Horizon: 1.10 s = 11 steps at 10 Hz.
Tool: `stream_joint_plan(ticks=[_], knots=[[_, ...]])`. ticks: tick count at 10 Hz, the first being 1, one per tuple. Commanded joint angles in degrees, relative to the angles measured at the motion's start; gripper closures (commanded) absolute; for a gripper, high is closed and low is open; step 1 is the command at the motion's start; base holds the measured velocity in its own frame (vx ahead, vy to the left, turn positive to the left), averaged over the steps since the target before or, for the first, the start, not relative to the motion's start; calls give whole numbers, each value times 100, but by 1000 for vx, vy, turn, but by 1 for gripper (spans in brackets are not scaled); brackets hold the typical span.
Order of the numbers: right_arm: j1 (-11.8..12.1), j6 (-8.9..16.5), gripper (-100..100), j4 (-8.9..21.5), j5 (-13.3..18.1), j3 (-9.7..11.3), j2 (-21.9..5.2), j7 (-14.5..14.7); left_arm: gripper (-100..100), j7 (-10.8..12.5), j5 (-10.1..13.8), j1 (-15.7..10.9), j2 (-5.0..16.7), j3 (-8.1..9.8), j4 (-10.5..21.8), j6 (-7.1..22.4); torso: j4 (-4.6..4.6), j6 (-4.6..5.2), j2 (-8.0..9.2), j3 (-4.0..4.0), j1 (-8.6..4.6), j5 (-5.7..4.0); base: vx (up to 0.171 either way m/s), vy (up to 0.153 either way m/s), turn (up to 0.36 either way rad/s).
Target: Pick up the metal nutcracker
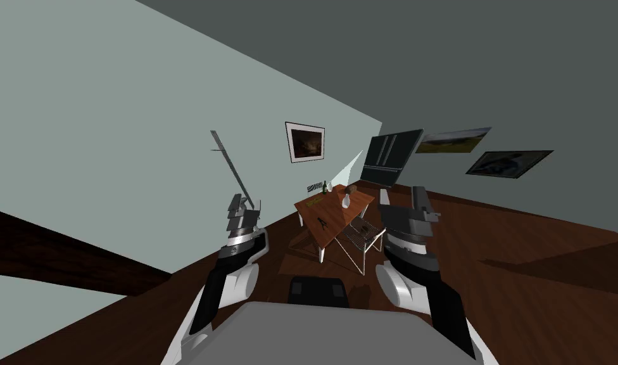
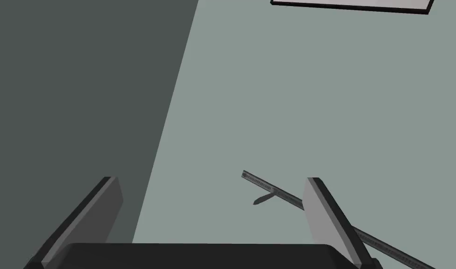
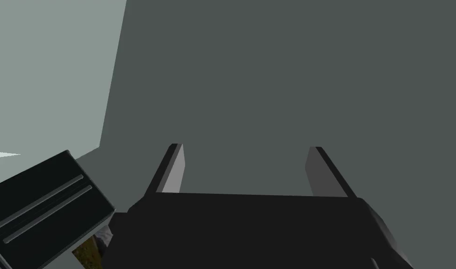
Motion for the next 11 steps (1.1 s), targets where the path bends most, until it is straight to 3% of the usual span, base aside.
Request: stream_joint_plan(ticks=[1,2,4,6,9,11], knots=[[26,131,-100,117,126,10,-169,82,0,0,0,0,0,0,0,0,0,0,0,0,0,0,-8,45,86],[51,327,-100,295,310,18,-343,203,0,0,0,0,0,-1,0,0,0,-2,2,1,13,2,-7,101,200],[61,456,-100,416,430,20,-435,281,0,0,0,0,-1,-1,0,0,0,-2,4,2,44,10,-10,97,90],[68,767,-100,719,715,19,-630,469,0,0,0,0,-1,-1,0,0,0,-1,2,1,26,6,-2,73,105],[63,947,-100,900,879,16,-736,578,0,0,0,0,0,-1,0,0,-1,-1,-4,-2,22,5,14,56,73],[34,1306,-100,1232,1243,5,-957,823,0,0,0,0,0,-1,0,0,-1,-1,-3,-2,25,6,19,87,140]])
